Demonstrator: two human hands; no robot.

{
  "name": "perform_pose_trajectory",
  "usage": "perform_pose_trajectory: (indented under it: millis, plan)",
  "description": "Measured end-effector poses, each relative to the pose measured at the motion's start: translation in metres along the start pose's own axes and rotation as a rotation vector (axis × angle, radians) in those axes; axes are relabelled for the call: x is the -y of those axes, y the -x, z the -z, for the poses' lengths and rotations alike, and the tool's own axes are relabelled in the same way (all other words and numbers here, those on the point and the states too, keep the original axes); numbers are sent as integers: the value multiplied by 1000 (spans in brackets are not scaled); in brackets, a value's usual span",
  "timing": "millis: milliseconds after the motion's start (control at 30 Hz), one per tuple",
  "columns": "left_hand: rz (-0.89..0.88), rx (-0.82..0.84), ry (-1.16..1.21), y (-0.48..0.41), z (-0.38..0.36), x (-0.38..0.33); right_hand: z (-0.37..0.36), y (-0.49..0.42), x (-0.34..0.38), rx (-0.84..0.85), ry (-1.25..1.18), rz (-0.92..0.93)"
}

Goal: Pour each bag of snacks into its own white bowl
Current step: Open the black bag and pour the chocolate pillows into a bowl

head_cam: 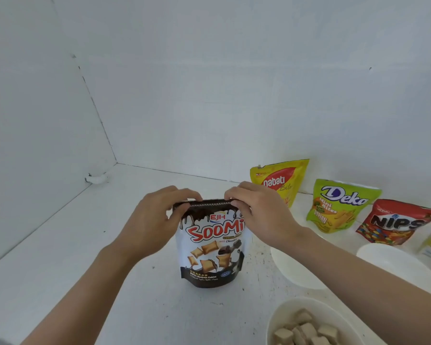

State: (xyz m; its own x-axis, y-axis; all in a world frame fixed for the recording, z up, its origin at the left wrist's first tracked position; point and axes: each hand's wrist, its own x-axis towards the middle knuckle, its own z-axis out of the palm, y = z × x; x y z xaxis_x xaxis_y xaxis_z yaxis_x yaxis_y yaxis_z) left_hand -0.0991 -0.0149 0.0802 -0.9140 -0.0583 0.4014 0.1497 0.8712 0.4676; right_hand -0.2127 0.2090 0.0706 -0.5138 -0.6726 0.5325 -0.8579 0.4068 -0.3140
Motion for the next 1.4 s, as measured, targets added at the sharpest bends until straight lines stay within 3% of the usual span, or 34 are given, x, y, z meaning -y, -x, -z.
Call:
perform_pose_trajectory:
  millis: [233,667,867,1400]
  plan:
    - [-30,91,-17,27,-12,-23,14,30,6,46,8,48]
    - [-107,34,-75,26,-6,-24,-1,38,10,4,21,229]
    - [-211,-24,-67,36,-11,-13,-5,37,9,-73,0,237]
    - [-271,-43,-76,27,-15,-16,-4,37,8,-85,23,214]
